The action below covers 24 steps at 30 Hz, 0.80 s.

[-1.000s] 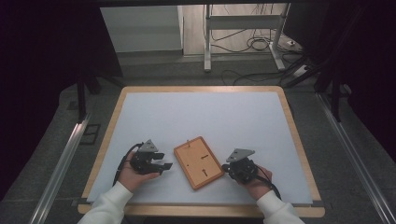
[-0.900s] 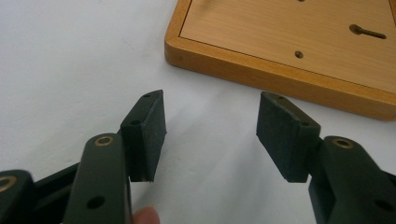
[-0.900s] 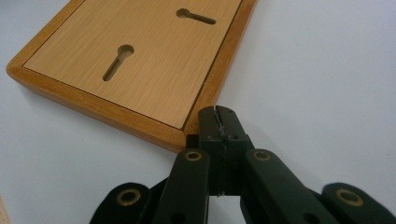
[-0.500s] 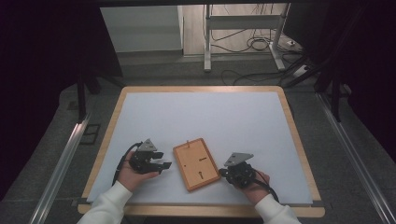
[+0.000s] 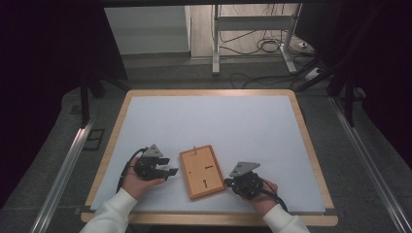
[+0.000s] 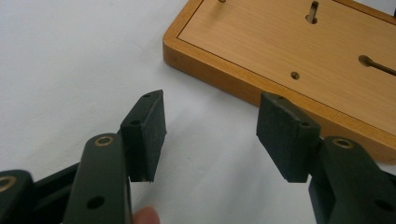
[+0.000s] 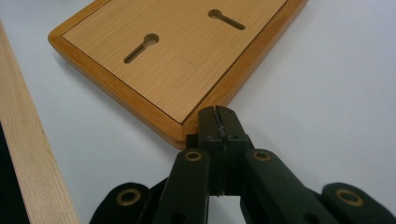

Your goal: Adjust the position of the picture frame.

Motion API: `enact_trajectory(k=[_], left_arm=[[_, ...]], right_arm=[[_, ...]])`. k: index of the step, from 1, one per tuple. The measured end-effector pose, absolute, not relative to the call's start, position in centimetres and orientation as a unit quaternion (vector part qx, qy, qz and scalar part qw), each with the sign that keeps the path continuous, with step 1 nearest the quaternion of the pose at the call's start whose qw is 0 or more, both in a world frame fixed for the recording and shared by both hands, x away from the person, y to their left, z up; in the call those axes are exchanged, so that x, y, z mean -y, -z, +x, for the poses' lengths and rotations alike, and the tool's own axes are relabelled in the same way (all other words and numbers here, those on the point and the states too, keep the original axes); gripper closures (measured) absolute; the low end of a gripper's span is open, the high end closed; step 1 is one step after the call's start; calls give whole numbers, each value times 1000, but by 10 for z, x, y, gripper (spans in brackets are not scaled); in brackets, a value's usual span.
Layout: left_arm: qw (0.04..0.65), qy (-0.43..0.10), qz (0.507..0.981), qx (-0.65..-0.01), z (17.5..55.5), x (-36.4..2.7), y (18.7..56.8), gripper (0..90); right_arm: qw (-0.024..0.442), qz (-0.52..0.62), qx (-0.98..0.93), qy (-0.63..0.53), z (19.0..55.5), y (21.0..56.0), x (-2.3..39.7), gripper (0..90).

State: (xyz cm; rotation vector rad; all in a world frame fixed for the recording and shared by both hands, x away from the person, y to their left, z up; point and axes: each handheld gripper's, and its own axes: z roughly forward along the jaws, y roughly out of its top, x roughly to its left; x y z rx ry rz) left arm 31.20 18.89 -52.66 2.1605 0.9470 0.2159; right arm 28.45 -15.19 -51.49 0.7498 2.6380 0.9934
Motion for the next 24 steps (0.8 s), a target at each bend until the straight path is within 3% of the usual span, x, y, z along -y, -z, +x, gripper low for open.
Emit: enact_trajectory(k=[7, 18, 24], left_arm=[[379, -86, 844, -370, 312, -190, 526, 415], [382, -88, 842, -372, 312, -192, 526, 410], [380, -90, 842, -373, 312, -192, 526, 407]], right_arm=[[113, 262, -892, -352, 287, 509, 157, 900], [127, 324, -863, -368, 286, 506, 210, 895], [130, 358, -847, -371, 284, 507, 238, 813]])
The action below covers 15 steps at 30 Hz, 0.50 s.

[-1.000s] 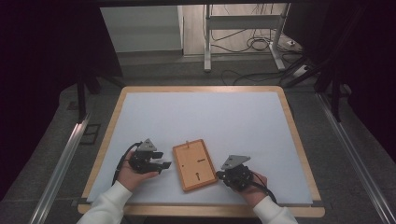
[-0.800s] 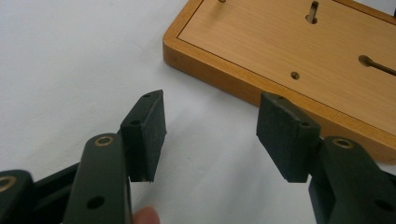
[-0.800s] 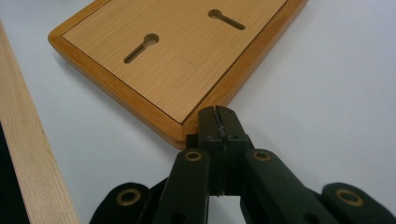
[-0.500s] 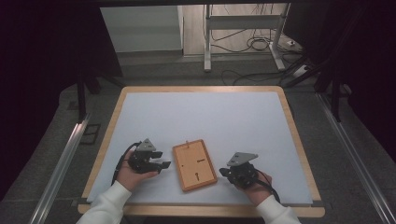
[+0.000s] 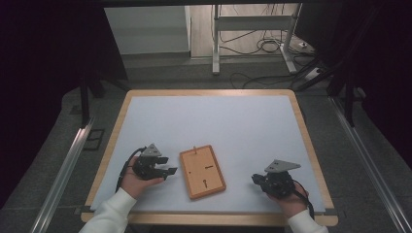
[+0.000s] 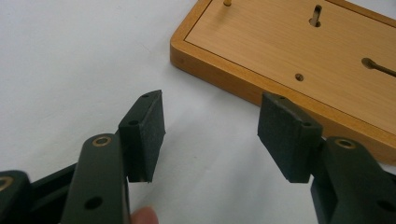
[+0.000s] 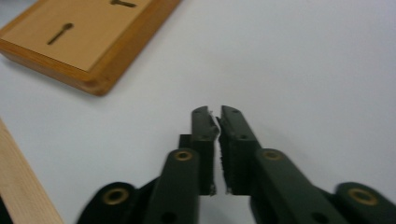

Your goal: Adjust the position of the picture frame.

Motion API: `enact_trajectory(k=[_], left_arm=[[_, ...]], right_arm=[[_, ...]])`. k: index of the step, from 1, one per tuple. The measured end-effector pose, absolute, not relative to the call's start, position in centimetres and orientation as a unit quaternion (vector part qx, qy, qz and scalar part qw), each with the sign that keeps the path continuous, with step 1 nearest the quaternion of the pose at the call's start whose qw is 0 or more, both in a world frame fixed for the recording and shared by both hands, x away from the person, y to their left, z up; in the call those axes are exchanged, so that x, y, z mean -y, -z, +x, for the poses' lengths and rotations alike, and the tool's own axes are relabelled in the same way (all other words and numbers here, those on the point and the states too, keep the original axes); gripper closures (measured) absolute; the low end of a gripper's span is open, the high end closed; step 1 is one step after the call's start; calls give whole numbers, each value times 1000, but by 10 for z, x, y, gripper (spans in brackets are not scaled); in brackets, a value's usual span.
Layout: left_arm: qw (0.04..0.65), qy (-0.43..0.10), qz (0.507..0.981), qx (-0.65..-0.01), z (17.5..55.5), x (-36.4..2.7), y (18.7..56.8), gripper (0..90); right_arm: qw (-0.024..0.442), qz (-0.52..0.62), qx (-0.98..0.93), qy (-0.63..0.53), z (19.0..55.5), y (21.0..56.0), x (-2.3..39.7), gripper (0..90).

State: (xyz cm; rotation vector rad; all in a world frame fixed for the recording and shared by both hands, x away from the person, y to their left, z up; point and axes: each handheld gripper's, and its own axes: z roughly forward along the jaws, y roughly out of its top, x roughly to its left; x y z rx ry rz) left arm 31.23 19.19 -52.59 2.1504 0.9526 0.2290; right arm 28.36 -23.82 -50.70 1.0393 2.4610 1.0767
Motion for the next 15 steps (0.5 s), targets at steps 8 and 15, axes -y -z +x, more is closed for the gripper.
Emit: enact_trajectory(k=[8, 15], left_arm=[[379, -88, 841, -376, 314, -194, 525, 419], [374, -90, 850, -360, 312, -196, 519, 826]], right_arm=[[193, 410, -814, -365, 281, 509, 250, 327], [199, 415, -808, -367, 281, 509, 249, 286]])
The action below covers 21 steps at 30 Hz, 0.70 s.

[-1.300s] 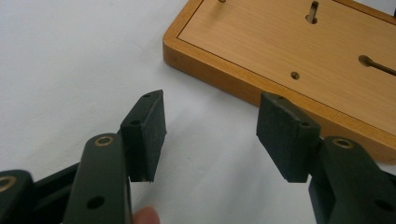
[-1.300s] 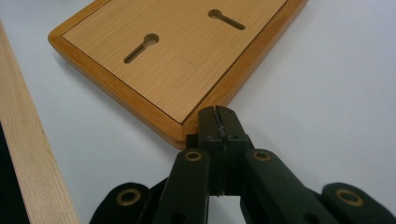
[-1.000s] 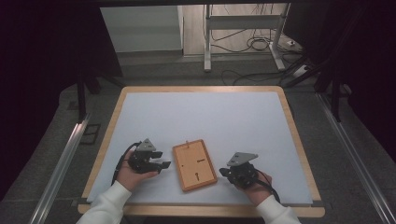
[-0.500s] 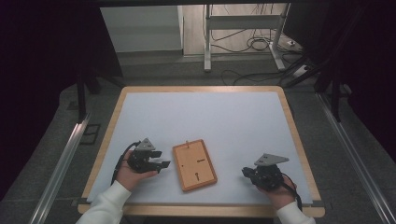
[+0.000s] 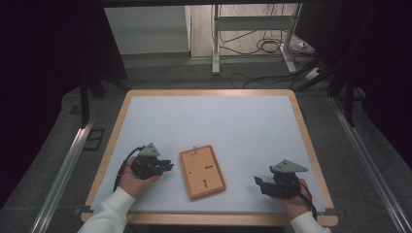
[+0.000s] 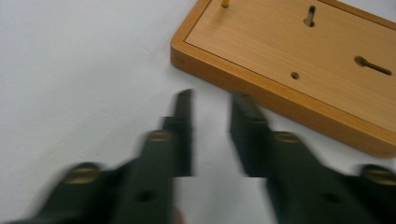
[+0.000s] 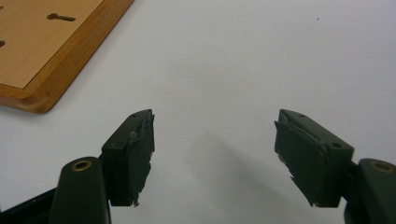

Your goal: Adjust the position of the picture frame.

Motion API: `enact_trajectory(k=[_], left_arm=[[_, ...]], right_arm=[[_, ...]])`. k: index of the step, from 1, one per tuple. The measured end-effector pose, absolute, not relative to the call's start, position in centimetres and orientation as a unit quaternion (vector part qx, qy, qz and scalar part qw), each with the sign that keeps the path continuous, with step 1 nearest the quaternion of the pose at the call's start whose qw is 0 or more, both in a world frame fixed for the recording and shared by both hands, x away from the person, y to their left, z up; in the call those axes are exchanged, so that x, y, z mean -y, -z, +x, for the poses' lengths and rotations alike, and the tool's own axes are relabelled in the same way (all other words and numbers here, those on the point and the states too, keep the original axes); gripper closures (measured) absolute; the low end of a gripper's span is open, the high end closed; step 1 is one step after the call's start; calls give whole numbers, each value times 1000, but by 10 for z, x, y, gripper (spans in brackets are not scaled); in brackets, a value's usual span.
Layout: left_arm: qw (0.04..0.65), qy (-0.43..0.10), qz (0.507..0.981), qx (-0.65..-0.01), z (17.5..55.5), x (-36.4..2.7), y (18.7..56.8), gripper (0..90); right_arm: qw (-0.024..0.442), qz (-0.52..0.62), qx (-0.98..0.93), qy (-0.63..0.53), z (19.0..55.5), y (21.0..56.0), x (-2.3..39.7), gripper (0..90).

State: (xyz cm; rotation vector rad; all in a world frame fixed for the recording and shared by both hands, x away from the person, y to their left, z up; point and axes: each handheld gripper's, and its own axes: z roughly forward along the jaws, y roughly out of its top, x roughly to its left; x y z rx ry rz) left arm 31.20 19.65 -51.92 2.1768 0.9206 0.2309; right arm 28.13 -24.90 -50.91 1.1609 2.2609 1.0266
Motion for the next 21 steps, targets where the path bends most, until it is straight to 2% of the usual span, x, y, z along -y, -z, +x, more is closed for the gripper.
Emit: enact_trajectory(k=[1, 2, 12, 21], left_arm=[[372, -92, 852, -358, 312, -196, 519, 881], [370, -90, 853, -357, 312, -195, 518, 896], [351, -88, 857, -368, 330, -183, 527, 898], [331, -92, 870, -354, 338, -167, 531, 899]], right_arm=[[200, 414, -809, -367, 281, 509, 248, 284], [201, 413, -809, -367, 281, 509, 248, 282], [206, 407, -812, -364, 281, 508, 246, 280], [206, 400, -816, -363, 281, 508, 244, 280]])
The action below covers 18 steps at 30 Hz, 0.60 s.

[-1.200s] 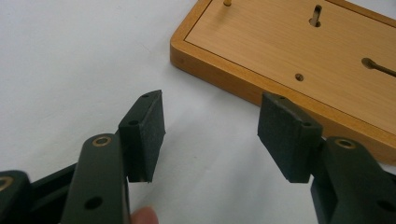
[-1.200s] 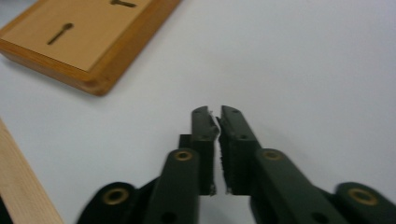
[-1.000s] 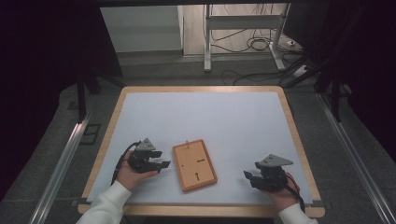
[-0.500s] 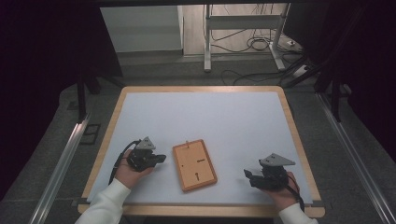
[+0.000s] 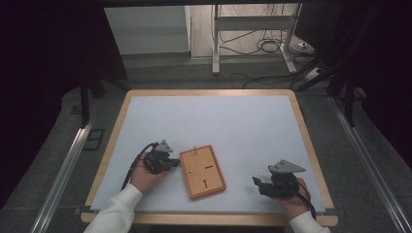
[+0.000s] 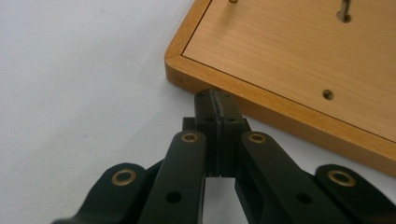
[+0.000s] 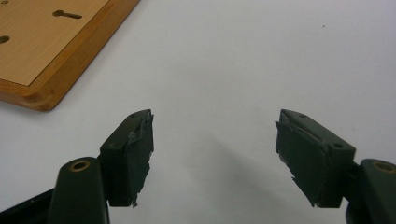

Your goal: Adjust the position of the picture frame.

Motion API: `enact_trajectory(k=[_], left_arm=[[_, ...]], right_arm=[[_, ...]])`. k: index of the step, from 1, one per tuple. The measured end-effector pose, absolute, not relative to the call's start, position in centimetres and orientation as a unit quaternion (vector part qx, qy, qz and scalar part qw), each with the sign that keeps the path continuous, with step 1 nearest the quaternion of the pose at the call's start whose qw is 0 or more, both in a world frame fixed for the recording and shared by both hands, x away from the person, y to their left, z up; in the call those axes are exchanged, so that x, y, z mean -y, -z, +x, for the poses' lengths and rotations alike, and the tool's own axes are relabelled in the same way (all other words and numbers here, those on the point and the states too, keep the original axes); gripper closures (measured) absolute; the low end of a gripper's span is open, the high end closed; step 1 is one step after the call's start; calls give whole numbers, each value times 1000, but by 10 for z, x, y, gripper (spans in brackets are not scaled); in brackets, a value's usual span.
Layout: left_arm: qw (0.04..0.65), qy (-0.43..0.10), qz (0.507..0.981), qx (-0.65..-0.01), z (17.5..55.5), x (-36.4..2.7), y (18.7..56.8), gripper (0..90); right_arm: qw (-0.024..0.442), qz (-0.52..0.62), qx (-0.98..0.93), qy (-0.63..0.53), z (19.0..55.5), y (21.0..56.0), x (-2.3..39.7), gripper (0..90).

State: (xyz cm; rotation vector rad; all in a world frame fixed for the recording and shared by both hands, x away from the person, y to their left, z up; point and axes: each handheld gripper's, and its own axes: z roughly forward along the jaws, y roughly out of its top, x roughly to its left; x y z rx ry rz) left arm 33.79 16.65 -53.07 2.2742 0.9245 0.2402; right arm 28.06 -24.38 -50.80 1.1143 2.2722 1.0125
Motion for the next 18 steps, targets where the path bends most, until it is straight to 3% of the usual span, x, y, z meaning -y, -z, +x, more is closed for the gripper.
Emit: enact_trajectory(k=[18], left_arm=[[339, -84, 864, -363, 361, -159, 533, 899]], right_arm=[[210, 401, -815, -362, 281, 508, 244, 280]])
